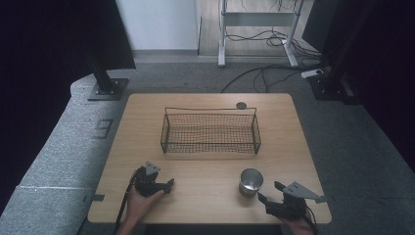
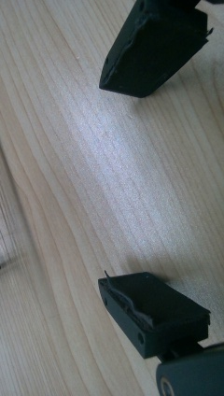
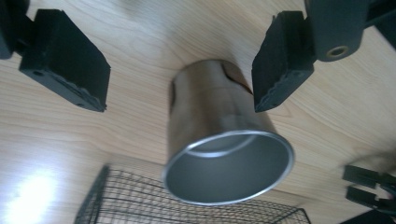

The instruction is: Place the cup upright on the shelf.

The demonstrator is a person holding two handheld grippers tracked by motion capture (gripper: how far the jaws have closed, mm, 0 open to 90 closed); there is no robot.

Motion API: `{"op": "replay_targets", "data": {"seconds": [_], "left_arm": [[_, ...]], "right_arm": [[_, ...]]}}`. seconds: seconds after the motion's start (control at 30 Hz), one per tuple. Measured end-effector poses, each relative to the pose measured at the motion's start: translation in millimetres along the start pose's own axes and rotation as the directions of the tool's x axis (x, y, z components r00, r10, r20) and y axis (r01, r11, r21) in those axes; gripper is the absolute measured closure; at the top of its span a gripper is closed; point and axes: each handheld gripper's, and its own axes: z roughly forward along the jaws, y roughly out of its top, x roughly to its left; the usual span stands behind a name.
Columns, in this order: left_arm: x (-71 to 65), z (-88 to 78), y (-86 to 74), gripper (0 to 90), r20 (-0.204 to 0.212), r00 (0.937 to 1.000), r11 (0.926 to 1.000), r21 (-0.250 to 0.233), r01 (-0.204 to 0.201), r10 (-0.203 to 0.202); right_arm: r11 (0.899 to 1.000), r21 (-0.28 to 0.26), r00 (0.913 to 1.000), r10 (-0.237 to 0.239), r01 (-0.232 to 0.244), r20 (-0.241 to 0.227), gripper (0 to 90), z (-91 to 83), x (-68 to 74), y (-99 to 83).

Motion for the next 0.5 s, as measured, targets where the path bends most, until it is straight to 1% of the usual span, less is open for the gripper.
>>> {"op": "replay_targets", "data": {"seconds": [0.1,0.23,0.33,0.5], "left_arm": [[0.0,0.0,0.0,6.6,0.0,1.0,1.0,0.0,0.0,0.0],[0.0,0.0,0.0,6.7,0.0,1.0,1.0,0.0,0.001,-0.001],[0.0,0.0,0.0,6.7,0.0,1.0,1.0,0.0,0.0,0.0],[0.0,0.0,0.0,6.7,0.0,1.0,1.0,0.0,0.0,0.0]], "right_arm": [[1.0,-0.013,0.9997,0.017,-0.017,-0.018,17.1,3.2,3.4,1.0],[1.0,-0.011,0.9994,-0.003,0.003,-0.033,13.6,10.5,10.8,3.9],[1.0,-0.001,0.9989,-0.008,0.008,-0.046,12.9,20.3,13.2,5.3],[1.0,-0.004,0.9982,-0.023,0.023,-0.055,12.7,31.7,16.7,10.2]]}}
